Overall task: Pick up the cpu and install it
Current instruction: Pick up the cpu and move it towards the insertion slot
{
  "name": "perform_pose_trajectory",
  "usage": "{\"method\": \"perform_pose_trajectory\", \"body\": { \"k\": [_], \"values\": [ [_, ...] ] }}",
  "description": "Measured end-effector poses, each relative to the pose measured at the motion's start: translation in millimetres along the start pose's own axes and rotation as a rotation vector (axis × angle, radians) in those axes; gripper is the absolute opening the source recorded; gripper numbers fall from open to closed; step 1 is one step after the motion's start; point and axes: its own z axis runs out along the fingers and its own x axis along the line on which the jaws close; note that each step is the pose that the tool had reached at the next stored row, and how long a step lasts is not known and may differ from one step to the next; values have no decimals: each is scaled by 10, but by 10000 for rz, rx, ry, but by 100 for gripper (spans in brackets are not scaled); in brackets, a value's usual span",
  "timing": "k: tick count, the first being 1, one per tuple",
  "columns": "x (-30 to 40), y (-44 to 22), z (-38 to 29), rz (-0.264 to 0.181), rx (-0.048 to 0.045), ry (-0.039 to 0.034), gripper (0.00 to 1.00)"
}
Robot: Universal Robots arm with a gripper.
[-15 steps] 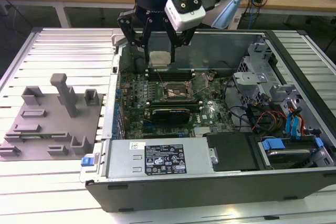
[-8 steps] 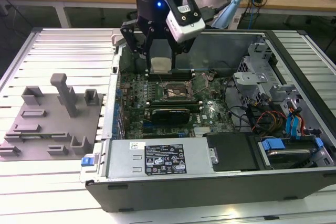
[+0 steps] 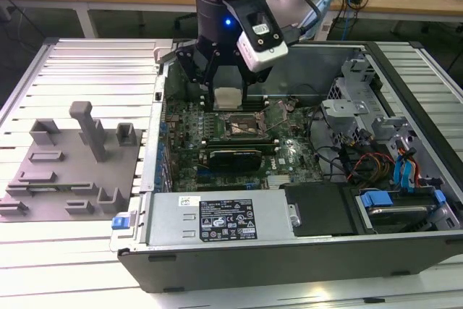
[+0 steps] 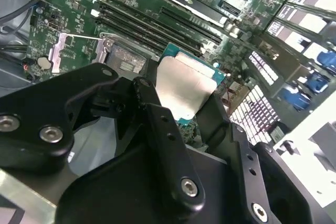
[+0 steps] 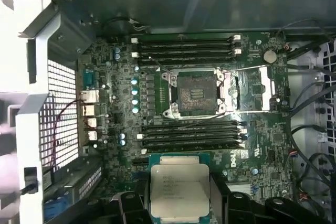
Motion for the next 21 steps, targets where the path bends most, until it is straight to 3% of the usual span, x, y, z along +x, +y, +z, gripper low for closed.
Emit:
{"method": "perform_pose_trajectory", "body": {
  "k": [9, 17, 19, 21],
  "values": [
    [-174, 158, 133, -1, 1, 8, 55],
    [-360, 291, 369, 1, 1, 27, 55],
    [-377, 350, 434, 1, 1, 27, 55],
    [-397, 445, 547, 0, 1, 27, 55]
  ]
}}
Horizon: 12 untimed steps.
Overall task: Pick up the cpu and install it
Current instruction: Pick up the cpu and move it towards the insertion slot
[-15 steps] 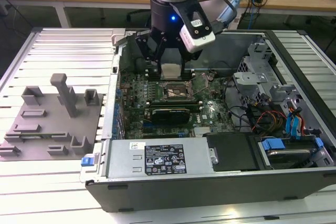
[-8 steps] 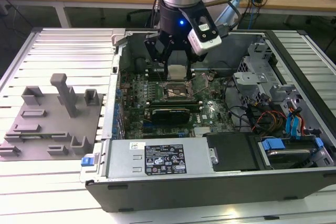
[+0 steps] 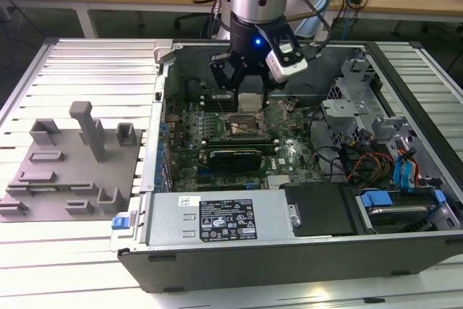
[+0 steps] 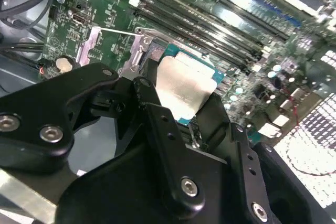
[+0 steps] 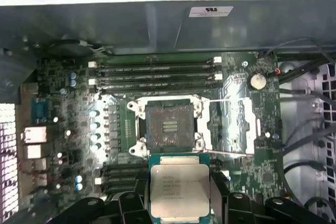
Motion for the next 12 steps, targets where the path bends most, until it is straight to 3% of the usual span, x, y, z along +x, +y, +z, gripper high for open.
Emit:
{"method": "perform_pose_trajectory", "body": {
  "k": [8, 12],
  "values": [
    [1, 119, 155, 1, 1, 0, 55],
    [6, 211, 276, -40, -3, 1, 55]
  ]
}}
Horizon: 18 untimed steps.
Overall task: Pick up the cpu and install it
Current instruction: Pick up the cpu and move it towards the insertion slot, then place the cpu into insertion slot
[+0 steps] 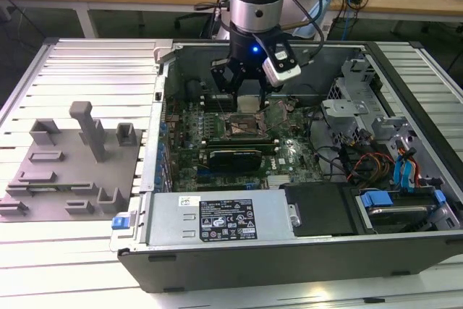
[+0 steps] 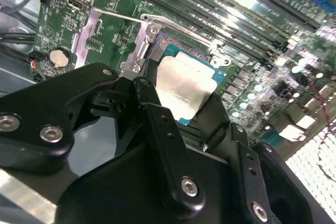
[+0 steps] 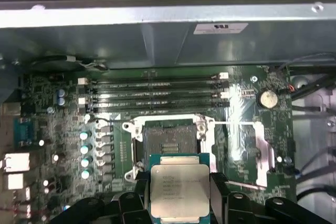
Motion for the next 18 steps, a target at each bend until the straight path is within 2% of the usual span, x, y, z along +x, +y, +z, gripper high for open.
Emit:
{"method": "perform_pose_trajectory", "body": {
  "k": [3, 18],
  "values": [
    [2, 15, 26, -4, 1, 1, 55],
    [2, 15, 28, -3, 2, 1, 55]
  ]
}}
